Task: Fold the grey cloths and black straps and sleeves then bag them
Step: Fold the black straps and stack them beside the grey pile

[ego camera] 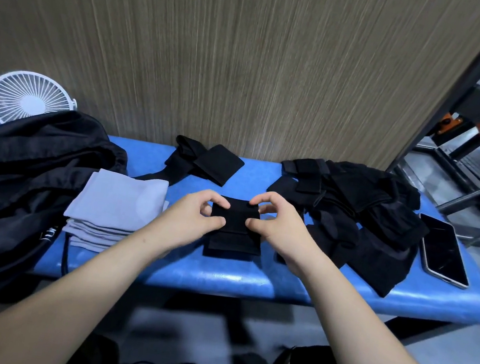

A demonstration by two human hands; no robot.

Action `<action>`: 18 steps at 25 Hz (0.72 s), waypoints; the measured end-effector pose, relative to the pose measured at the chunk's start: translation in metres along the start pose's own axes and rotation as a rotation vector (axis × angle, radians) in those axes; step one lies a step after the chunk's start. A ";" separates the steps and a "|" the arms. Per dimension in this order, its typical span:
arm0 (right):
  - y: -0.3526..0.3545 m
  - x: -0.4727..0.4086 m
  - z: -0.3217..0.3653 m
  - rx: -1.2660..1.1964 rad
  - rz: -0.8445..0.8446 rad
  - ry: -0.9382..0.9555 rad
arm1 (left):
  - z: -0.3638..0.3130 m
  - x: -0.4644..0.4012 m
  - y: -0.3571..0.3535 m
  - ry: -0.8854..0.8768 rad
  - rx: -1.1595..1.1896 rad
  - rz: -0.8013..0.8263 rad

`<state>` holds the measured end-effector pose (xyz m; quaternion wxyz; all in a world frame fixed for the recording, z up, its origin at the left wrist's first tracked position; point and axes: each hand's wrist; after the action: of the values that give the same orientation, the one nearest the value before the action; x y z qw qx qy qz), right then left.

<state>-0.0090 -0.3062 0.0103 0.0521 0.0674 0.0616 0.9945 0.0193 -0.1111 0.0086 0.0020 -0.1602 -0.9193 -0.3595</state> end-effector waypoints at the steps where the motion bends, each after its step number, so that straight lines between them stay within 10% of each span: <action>1: 0.000 -0.001 -0.002 0.059 0.009 -0.003 | 0.001 0.000 -0.002 -0.005 -0.067 0.000; 9: -0.006 -0.007 -0.016 0.700 0.178 0.123 | 0.008 0.003 -0.018 -0.061 -0.460 -0.016; 18: 0.000 -0.009 -0.012 0.742 0.138 0.323 | 0.004 0.008 -0.018 -0.162 -0.617 -0.146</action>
<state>-0.0016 -0.3084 -0.0026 -0.0530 -0.0715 0.4188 0.9037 0.0074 -0.1186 -0.0052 -0.1456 -0.1148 -0.7732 -0.6064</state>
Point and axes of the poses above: each hand's wrist, its own x-axis away from the middle knuckle, its own y-axis out of the back of the hand, z = x × y, and after that the axes turned 13 degrees about -x, right-handed
